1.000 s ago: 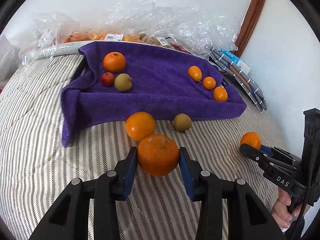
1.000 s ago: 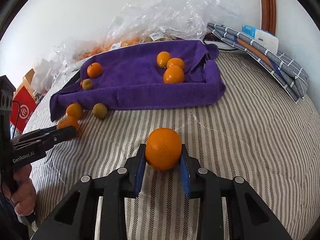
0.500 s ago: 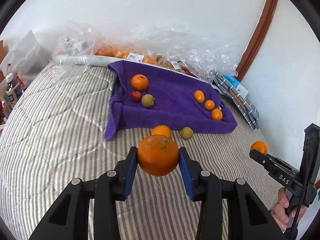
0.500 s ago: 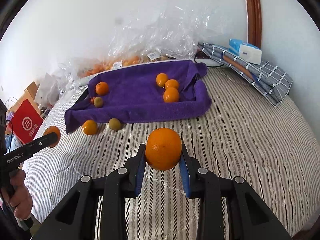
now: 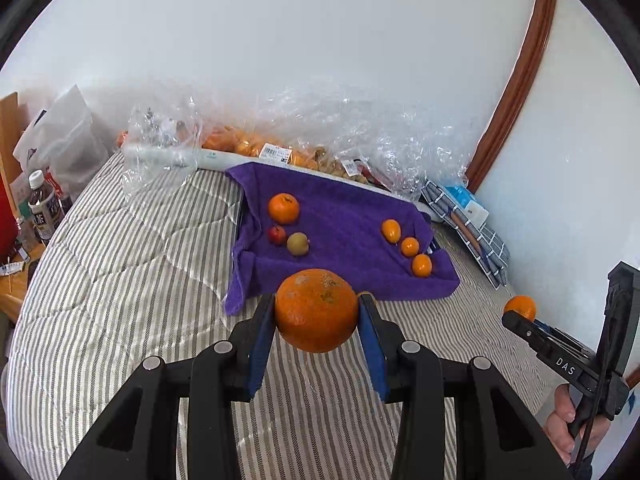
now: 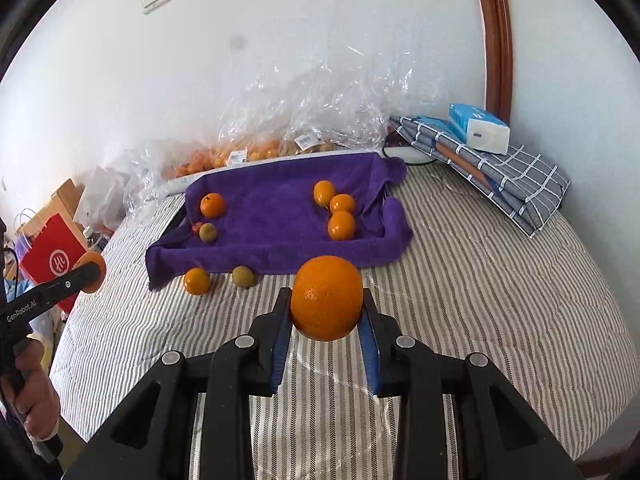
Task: Organize fruits
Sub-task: 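Carry both held oranges in both tools over the towel, then open both tools to release the oranges onto the towel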
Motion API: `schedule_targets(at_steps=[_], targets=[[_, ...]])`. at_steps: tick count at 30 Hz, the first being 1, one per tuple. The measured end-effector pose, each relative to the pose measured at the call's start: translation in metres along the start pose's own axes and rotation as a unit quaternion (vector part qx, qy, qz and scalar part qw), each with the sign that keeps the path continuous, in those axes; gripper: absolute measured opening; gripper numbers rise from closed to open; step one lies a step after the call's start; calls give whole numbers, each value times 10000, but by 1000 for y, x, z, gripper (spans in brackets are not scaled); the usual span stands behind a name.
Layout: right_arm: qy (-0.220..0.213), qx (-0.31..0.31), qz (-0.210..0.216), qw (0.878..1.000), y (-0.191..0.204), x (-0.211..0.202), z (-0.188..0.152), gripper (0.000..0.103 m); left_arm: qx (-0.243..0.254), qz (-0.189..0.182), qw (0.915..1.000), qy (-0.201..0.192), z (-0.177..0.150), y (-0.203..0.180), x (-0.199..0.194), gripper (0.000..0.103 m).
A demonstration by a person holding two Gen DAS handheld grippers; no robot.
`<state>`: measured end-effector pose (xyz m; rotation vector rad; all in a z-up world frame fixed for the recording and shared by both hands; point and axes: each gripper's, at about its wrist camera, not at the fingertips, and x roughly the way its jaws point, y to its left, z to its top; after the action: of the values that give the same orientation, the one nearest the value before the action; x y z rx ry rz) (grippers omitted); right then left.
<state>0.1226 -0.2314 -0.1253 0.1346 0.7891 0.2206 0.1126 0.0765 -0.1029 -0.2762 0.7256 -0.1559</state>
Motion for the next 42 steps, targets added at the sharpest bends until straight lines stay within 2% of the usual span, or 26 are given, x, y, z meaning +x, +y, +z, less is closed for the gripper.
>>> schedule_targets(at_steps=[8, 15, 20, 26, 37, 40, 42], targets=[[-78, -109, -58, 9999, 1, 20, 28, 31, -9, 200, 9998, -50, 30, 7, 27, 39], [-20, -217, -296, 9993, -15, 77, 61, 31, -41, 329, 9993, 154, 55, 17, 85, 39], [131, -159, -455, 9988, -32, 117, 73, 31, -123, 362, 9985, 387, 58, 26, 118, 39], [361, -122, -425, 9984, -42, 152, 72, 31, -188, 384, 9976, 536, 53, 32, 139, 39], [511, -287, -447, 9973, -37, 160, 68, 32, -72, 296, 9976, 625, 48, 28, 156, 39], [460, -367, -495, 9970, -29, 149, 67, 44, 63, 190, 9973, 712, 47, 23, 158, 43], [352, -425, -506, 9972, -20, 138, 66, 47, 161, 202, 9971, 719, 47, 21, 155, 44]])
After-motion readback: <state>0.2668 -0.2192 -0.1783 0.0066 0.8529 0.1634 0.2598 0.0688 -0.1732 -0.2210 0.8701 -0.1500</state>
